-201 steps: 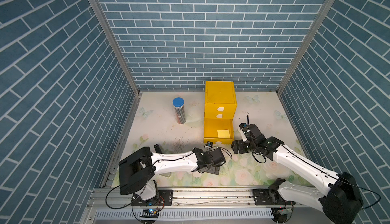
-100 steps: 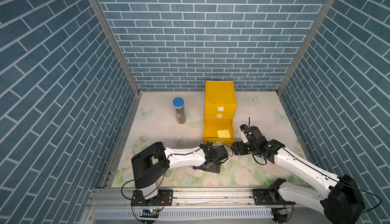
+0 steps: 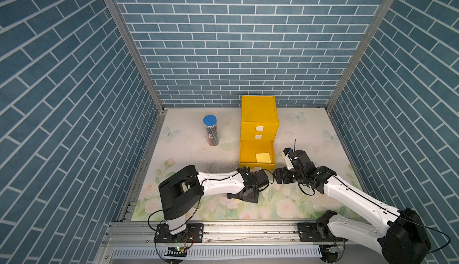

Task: Please put the sticky notes in the drawer by color
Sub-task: Pick up the sticky notes from the center of the board.

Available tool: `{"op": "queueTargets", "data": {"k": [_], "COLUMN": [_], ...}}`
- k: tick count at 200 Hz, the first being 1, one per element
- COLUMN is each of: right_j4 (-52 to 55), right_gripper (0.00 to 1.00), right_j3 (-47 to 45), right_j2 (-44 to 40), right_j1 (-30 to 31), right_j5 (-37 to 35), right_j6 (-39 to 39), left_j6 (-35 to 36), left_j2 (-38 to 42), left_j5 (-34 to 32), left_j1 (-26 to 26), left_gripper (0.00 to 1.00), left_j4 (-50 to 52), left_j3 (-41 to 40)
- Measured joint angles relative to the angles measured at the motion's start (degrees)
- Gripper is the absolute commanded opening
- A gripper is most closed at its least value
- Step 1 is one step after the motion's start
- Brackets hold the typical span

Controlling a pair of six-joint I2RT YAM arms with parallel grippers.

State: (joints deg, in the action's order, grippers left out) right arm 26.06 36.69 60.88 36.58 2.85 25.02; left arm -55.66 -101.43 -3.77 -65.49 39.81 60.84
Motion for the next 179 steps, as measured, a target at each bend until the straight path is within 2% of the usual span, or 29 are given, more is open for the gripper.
{"op": "queueTargets", "data": {"k": [11, 42, 115, 179], "right_j4": [-0.02, 0.0, 0.0, 0.22], "right_gripper": [0.9, 0.89, 0.89, 0.89], "right_j3": [0.0, 0.0, 0.0, 0.0], "right_j2": [-0.15, -0.26, -1.09, -2.78], "right_j1": [-0.02, -0.07, -0.17, -0.17], "right_j5": [0.0, -0.02, -0.07, -1.36], "right_j6": [0.0, 0.0, 0.0, 0.02], "left_j6": [0.07, 0.31, 0.79, 2.58], "left_j2": [0.0, 0.35, 0.85, 5.51], "left_j5": [0.37, 0.46, -0.37, -6.08], "left_j1": [0.02, 0.0, 0.0, 1.46], "left_gripper": [0.86, 0.83, 0.81, 0.81], "left_j4": [-0.48, -1.97, -1.86, 5.35], "left_j3": [-0.13, -0.9, -1.22, 4.31]}}
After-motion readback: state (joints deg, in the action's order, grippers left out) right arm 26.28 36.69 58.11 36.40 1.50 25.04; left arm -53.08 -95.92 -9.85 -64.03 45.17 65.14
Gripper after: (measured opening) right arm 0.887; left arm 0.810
